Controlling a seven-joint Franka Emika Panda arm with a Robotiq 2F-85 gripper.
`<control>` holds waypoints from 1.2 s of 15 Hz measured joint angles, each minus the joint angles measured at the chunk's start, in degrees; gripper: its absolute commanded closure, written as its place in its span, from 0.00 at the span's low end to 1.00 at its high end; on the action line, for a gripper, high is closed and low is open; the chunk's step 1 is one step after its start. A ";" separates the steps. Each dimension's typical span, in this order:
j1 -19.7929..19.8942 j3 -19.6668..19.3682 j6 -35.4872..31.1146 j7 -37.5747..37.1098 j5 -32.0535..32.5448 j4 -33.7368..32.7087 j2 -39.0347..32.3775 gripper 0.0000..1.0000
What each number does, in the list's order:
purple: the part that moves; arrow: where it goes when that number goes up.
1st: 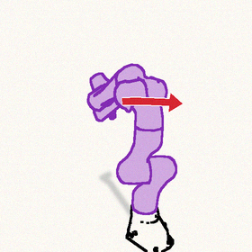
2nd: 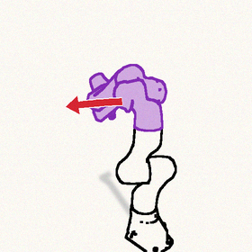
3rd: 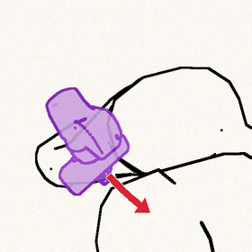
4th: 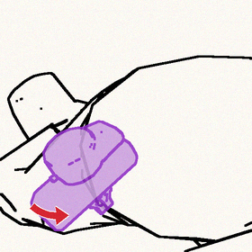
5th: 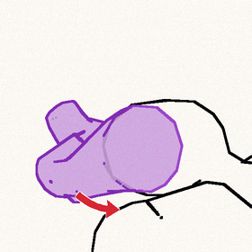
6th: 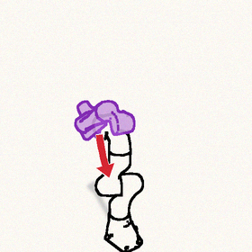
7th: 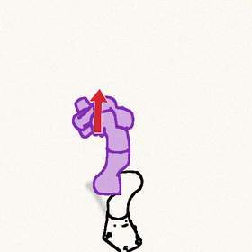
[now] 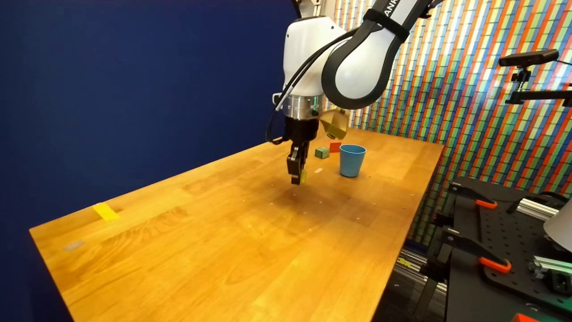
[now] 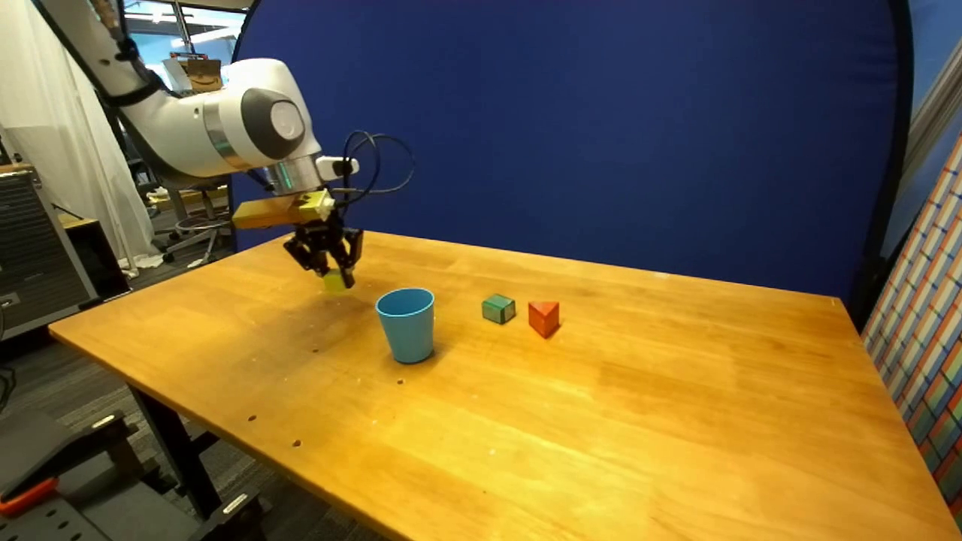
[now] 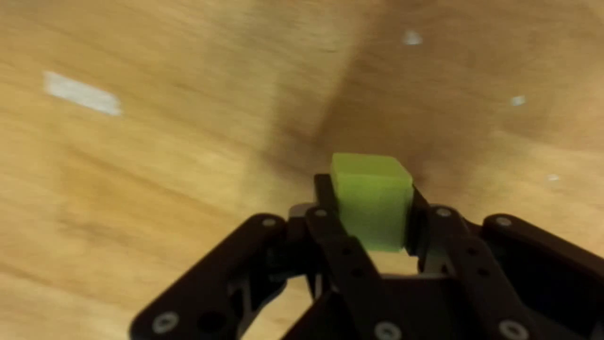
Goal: Put the yellow block in the blue cup
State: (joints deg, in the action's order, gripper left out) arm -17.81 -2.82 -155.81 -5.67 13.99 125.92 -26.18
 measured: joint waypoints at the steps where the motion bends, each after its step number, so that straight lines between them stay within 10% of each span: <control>1: 0.10 -2.71 0.10 -1.77 2.14 0.64 1.81 0.83; 6: 2.43 -12.38 4.16 -11.17 11.73 2.31 10.57 0.84; 15: 10.75 -6.25 9.51 -13.10 5.38 7.92 12.81 0.83; 16: 10.97 -5.76 9.51 -13.10 4.71 8.27 12.78 0.41; 17: 11.14 -5.46 9.51 -13.10 4.35 8.52 12.78 0.51; 18: 11.27 -5.40 9.51 -13.11 4.20 8.68 12.78 0.35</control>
State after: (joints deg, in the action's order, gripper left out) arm -6.54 -8.21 -146.30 -18.78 18.19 134.60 -13.40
